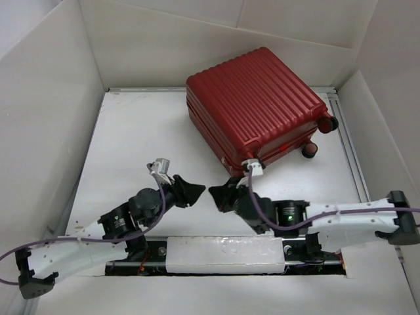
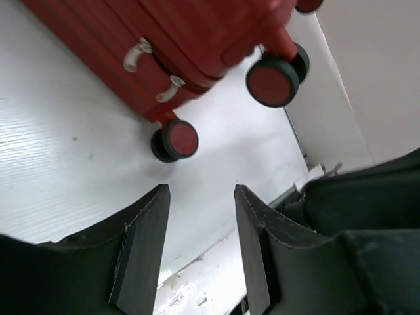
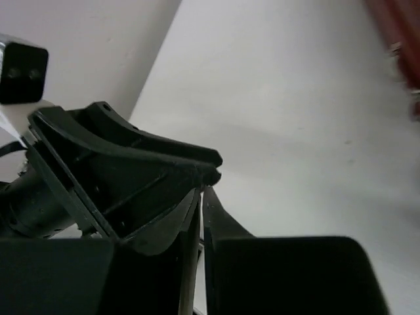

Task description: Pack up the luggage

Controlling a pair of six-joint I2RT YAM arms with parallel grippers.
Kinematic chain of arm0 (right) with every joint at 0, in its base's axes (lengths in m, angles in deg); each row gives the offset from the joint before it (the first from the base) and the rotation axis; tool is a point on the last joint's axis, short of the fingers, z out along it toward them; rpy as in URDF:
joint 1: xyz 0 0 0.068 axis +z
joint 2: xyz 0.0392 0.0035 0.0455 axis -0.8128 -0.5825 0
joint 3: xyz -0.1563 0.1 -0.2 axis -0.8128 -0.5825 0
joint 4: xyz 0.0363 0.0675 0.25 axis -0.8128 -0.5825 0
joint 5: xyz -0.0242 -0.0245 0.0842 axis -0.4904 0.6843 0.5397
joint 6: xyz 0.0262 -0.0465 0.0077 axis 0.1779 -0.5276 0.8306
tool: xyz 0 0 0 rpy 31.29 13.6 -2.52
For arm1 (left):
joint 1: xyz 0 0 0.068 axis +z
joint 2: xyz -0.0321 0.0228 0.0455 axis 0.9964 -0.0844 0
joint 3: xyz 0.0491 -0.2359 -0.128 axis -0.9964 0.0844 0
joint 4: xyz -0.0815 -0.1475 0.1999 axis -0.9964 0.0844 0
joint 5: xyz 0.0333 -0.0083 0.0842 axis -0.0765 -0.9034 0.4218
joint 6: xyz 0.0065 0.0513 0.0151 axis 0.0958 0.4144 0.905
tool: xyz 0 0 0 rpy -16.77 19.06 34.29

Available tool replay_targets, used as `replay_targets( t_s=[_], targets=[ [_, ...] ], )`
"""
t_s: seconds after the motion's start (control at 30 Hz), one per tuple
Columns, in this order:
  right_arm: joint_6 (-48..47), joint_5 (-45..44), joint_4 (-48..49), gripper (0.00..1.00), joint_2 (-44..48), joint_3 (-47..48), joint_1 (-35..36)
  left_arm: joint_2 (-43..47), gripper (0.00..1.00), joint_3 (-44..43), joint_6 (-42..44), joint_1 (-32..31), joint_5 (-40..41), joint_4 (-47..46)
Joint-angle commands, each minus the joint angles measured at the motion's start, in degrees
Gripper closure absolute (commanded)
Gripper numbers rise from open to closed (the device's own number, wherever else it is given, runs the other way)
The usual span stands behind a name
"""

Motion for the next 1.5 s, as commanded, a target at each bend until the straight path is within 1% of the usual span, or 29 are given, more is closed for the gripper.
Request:
replay_targets(
  t_s=[0.0,0.03,0.07,0.1,0.13,0.17,0.2,0.23,0.27,0.3,0.37,0.5,0.63,0.73,0.77,0.8,0.87,0.97,1.03,1.1,1.13,1.2,1.23,1.3,1.4,1.47],
  targets=[
    [1.39,-7.13,-23.62,0.91,6.75,6.51,-0.93,-7.97,0.59,0.42,1.17,-0.37,-8.61,-10.06],
    [1.39,-7.14,-26.73,0.87,7.74,7.56,-2.33,-10.54,0.56,-0.45,1.79,-0.37,-9.24,-11.20],
    [1.39,-6.61,-29.80,0.73,8.44,9.57,-3.13,-13.09,0.54,-1.07,2.32,-0.37,-9.25,-13.04],
    [1.39,-6.61,-35.40,0.62,8.97,10.64,-4.09,-15.64,0.49,-1.68,3.72,-0.37,-10.20,-14.02],
    [1.39,-6.00,-37.90,0.52,9.50,11.61,-4.97,-20.53,0.47,-3.25,4.34,-0.89,-10.73,-14.81],
    [1.39,-5.99,-41.84,0.35,9.50,13.36,-6.38,-25.02,0.45,-4.92,5.65,-1.59,-10.74,-16.39],
    [1.39,-5.39,-41.88,0.30,9.50,14.16,-6.91,-25.06,0.45,-4.94,5.66,-1.60,-10.74,-16.40],
    [0.35,-5.38,-44.31,0.25,9.50,14.86,-7.44,-28.98,0.45,-6.94,6.19,-1.60,-9.35,-16.40],
    [-0.53,-4.77,-45.12,0.22,9.50,15.39,-8.92,-30.67,0.45,-7.92,6.89,-1.60,-8.29,-16.40],
    [-1.58,-3.37,-45.65,0.15,8.72,16.44,-9.63,-32.08,0.45,-8.71,6.89,-1.60,-7.06,-16.40],
    [-5.09,-1.61,-46.18,0.08,7.22,17.32,-11.48,-35.33,0.47,-10.73,8.29,-1.60,-3.64,-16.40],
    [-9.14,0.50,-48.56,0.04,4.41,19.44,-16.66,-40.26,0.47,-14.34,10.14,-1.60,-2.92,-15.87],
    [-13.80,3.23,-48.56,0.04,2.13,22.51,-20.97,-44.66,0.47,-16.80,11.73,-0.99,-2.39,-16.49],
    [-16.62,5.51,-48.56,0.04,0.80,23.04,-24.13,-46.51,0.47,-18.12,12.25,-0.37,-0.20,-16.49],
    [-17.15,6.04,-48.56,0.04,0.80,23.04,-24.14,-47.29,0.47,-18.12,12.86,-0.37,0.59,-16.49],
    [-17.76,6.92,-48.03,0.04,0.28,23.04,-24.93,-47.82,0.49,-18.64,13.39,-0.37,0.60,-16.49],
    [-19.34,8.85,-46.45,0.04,0.27,22.52,-26.51,-49.32,0.49,-19.27,14.01,-0.37,2.70,-15.97],
    [-21.45,11.31,-44.25,0.05,0.27,21.99,-29.06,-51.51,0.56,-21.90,14.54,-0.37,5.60,-14.47],
    [-22.24,13.07,-42.94,0.05,0.27,20.85,-30.11,-52.30,0.56,-22.42,15.06,-0.37,6.31,-13.94],
    [-22.95,14.13,-42.32,0.07,0.27,20.84,-31.26,-52.93,0.58,-22.43,15.68,-0.37,8.06,-13.94],
    [-23.47,15.00,-42.32,0.08,0.27,20.23,-32.05,-53.80,0.58,-23.13,16.20,-0.37,8.07,-13.94],
    [-24.01,15.79,-40.92,0.09,0.80,20.23,-32.58,-54.68,0.64,-23.66,16.73,1.21,8.07,-13.94],
    [-24.01,16.41,-40.91,0.12,0.80,20.23,-33.10,-55.55,0.67,-24.18,17.26,1.74,7.37,-13.94],
    [-24.71,16.94,-40.38,0.13,0.80,20.23,-33.11,-56.26,0.71,-24.19,17.26,4.01,5.80,-13.94],
    [-25.94,17.47,-40.38,0.13,0.80,20.23,-34.34,-56.27,0.72,-23.58,17.79,6.13,2.80,-16.04],
    [-26.64,19.31,-39.85,0.13,0.80,20.23,-35.39,-56.27,0.72,-23.57,18.50,6.75,1.22,-17.45]
  ],
)
